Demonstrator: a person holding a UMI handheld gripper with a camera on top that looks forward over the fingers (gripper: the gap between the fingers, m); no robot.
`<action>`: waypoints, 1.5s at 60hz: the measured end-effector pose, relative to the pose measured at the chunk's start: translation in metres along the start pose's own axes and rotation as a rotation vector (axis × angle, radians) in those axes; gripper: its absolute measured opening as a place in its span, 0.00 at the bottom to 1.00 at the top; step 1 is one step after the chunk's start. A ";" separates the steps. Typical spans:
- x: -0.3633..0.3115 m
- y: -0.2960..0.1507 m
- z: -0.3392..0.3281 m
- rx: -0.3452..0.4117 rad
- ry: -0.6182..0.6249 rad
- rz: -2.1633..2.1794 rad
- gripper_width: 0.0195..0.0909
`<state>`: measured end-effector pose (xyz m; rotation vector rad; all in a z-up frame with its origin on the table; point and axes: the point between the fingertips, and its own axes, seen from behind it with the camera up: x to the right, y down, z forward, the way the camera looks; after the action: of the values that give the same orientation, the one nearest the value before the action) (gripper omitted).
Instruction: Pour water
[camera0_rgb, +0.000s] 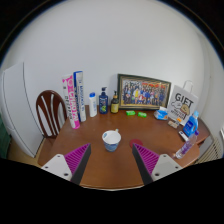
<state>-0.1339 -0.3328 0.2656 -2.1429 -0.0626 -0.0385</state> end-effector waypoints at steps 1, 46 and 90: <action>0.003 0.001 0.000 -0.001 0.008 0.001 0.93; 0.375 0.146 0.062 0.073 0.098 0.028 0.93; 0.471 0.133 0.203 0.251 0.043 0.068 0.36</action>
<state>0.3453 -0.2204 0.0686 -1.8910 0.0290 -0.0351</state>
